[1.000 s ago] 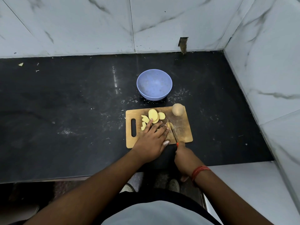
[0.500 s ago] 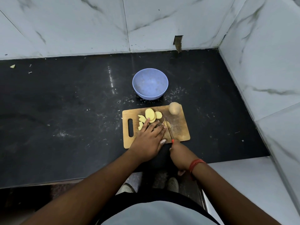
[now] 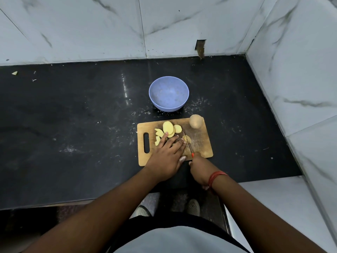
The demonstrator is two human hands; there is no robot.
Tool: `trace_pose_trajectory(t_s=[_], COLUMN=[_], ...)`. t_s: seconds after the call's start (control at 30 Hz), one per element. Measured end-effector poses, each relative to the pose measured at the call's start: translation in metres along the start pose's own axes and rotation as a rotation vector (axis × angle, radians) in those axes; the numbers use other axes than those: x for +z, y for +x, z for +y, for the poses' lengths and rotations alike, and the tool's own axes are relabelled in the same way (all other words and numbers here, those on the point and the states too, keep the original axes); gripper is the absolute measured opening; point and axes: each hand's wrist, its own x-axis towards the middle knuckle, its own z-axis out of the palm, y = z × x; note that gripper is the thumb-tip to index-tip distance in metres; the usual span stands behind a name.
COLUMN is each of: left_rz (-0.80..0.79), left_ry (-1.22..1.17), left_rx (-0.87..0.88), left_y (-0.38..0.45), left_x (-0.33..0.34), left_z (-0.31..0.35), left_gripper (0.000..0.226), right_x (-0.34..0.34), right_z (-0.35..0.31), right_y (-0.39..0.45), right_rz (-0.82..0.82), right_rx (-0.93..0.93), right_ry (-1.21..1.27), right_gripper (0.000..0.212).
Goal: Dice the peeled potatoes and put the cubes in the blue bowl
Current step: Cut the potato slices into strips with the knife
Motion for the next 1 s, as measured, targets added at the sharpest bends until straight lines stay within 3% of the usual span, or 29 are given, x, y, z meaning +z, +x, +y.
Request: trace_pose_trajectory(t_s=[0.3, 0.67, 1.0], left_rz=[-0.027, -0.043, -0.055], left_ry=[0.033, -0.025, -0.026], left_rx=[-0.028, -0.093, -0.111], left_y=[0.000, -0.004, 0.003], left_x=[-0.002, -0.004, -0.008], left_z=[0.003, 0.009, 0.010], left_gripper=[0.056, 0.059, 0.058], right_x=[0.012, -0.005, 0.009], right_z=[0.027, 0.044, 0.027], right_y=[-0.026, -0.044, -0.027], right_rz=[-0.087, 0.021, -0.074], right_rx=[0.013, -0.022, 0.007], right_ry=[-0.018, 0.175, 0.141], right_gripper=[0.019, 0.018, 0.018])
